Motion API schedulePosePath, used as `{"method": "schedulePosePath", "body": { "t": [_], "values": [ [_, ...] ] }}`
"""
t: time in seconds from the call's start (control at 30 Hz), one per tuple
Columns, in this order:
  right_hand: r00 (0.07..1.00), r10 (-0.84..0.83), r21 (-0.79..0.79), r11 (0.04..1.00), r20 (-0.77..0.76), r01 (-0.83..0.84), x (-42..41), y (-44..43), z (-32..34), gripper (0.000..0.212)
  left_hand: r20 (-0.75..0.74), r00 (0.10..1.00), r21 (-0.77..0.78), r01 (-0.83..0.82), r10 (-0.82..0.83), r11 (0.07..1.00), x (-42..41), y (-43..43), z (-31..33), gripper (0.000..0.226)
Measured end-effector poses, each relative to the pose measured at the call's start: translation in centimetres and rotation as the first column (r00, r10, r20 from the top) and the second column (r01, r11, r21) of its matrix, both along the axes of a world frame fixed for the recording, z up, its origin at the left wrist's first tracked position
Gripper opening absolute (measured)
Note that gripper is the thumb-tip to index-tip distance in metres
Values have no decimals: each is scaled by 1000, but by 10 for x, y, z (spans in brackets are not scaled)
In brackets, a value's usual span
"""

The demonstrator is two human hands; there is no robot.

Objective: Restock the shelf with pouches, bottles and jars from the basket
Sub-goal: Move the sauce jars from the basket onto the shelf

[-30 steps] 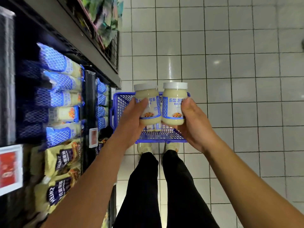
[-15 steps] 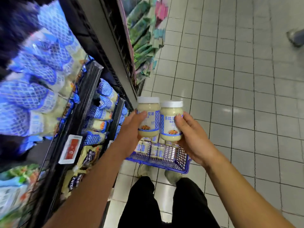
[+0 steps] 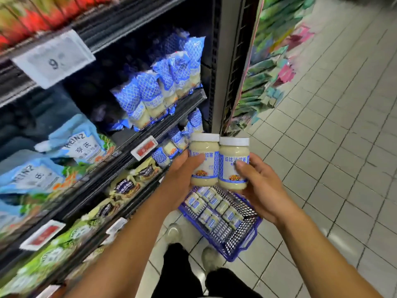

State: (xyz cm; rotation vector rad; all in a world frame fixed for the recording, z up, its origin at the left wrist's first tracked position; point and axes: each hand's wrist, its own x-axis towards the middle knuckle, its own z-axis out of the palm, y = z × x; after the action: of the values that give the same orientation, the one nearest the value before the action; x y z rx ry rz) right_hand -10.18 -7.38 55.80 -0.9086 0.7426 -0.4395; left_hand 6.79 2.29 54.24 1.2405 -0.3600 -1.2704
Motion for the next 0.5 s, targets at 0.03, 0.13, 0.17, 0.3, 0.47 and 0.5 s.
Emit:
{"method": "schedulePosePath", "body": {
  "t": [0.03,0.13,0.17,0.3,0.47,0.5],
  "values": [
    [999,37,-16,999,6,-37,4,4,3,50,17,999,-1,-45,45,999,0,10,5,50],
    [989,140,-39,990,44,-138,18,20,13,56,55,982,7,-183,182,983,1,44,20,57],
    [984,172,-43,985,56,-169,23,26,16,55,69,973,5,-220,219,976,2,56,25,60],
    [946,313,-77,948,88,-307,47,56,30,41,127,936,-22,-327,327,945,4,107,42,42],
    [881,466,-124,882,80,-455,77,109,45,45,163,861,-58,-479,482,876,6,179,57,35],
    [862,501,-139,862,76,-488,82,122,48,46,161,844,-70,-507,511,859,5,195,60,33]
  ]
}}
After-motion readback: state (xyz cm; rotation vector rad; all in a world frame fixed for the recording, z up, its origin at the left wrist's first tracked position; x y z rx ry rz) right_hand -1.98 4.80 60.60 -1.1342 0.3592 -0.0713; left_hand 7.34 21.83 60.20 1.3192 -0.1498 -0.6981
